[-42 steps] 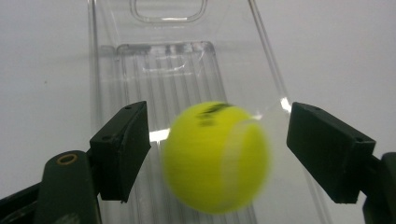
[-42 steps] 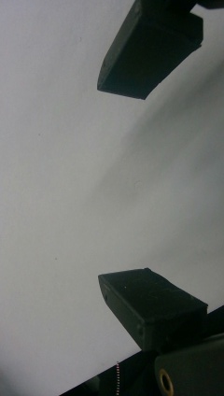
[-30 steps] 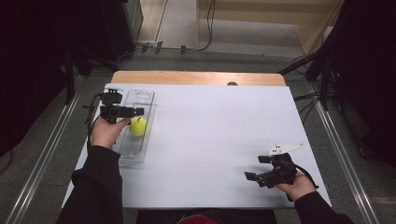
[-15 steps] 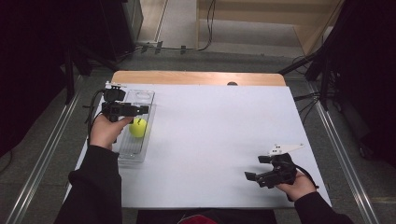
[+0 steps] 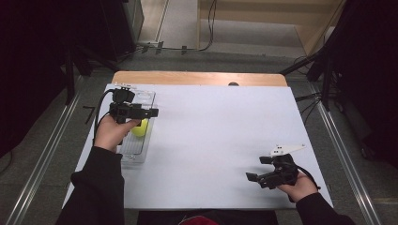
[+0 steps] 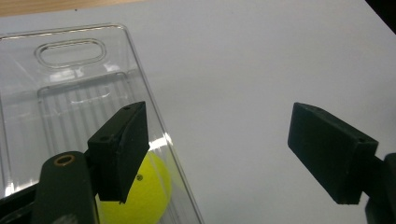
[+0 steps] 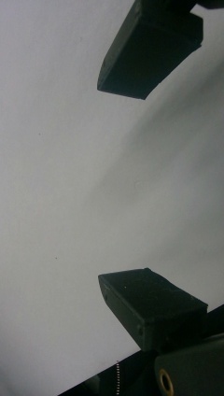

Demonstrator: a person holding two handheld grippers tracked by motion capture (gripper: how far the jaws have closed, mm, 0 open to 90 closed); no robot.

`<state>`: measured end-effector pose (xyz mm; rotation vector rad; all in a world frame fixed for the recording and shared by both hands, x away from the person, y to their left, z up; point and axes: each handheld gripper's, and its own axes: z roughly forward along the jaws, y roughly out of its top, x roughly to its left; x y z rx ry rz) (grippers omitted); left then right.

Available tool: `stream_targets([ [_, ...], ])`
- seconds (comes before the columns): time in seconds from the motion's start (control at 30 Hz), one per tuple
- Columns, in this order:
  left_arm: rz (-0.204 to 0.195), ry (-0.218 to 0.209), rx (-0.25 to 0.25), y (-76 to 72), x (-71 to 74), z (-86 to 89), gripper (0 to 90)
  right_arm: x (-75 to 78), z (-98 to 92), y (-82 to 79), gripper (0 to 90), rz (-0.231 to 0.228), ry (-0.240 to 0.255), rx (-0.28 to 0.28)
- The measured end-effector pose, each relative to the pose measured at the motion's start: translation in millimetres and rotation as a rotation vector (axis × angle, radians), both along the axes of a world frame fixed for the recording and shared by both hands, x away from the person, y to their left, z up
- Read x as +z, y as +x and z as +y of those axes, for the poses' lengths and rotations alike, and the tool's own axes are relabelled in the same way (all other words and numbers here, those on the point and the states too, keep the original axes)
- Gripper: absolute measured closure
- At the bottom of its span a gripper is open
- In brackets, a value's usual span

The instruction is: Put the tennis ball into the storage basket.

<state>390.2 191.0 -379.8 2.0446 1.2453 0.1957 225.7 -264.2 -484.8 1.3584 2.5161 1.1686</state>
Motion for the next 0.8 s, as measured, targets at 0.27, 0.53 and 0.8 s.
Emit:
stream_targets([
  [0.27, 0.005, -0.013, -0.022, -2.7, 0.3, -9.3, 21.7, 0.0, -0.1, 0.0, 6.8, 0.000, -0.001, 0.000],
  [0.53, 0.013, -0.028, -0.061, -3.6, -2.3, -16.7, 21.7, 0.1, -0.2, -0.1, 6.8, 0.000, 0.000, 0.000],
  [0.8, 0.021, -0.022, -0.105, -5.8, -7.8, -22.9, 21.7, 0.1, -0.1, -0.2, 6.8, 0.000, 0.001, 0.001],
])
